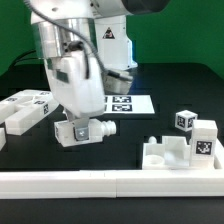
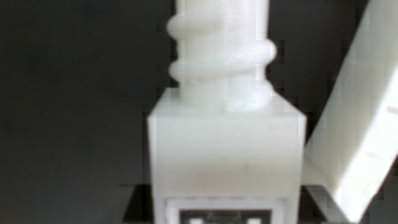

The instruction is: Assemble chair

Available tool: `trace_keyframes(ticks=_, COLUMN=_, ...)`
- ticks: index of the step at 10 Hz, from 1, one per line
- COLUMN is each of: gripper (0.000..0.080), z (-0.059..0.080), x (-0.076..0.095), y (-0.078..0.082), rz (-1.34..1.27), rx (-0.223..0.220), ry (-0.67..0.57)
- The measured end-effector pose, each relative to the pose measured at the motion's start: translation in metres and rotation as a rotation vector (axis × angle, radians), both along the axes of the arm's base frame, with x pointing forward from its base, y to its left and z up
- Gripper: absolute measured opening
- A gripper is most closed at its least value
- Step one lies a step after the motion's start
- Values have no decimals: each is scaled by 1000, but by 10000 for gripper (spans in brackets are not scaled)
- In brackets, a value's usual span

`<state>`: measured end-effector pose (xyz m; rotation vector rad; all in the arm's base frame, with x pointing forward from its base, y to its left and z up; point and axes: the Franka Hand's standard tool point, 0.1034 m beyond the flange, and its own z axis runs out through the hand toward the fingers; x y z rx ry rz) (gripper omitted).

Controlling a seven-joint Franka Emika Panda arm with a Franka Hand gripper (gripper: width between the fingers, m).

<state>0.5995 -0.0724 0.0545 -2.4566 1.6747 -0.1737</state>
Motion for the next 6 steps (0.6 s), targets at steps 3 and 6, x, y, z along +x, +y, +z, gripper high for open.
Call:
trace_keyframes(ticks=3, gripper=270, z=-3, x=-1, y=-4, rz=180, rx=-39, ry=-9)
trace_keyframes(ticks=6, gripper=270, z=16, x=-36, y=25, rz=367, rx=-50, ry=-24)
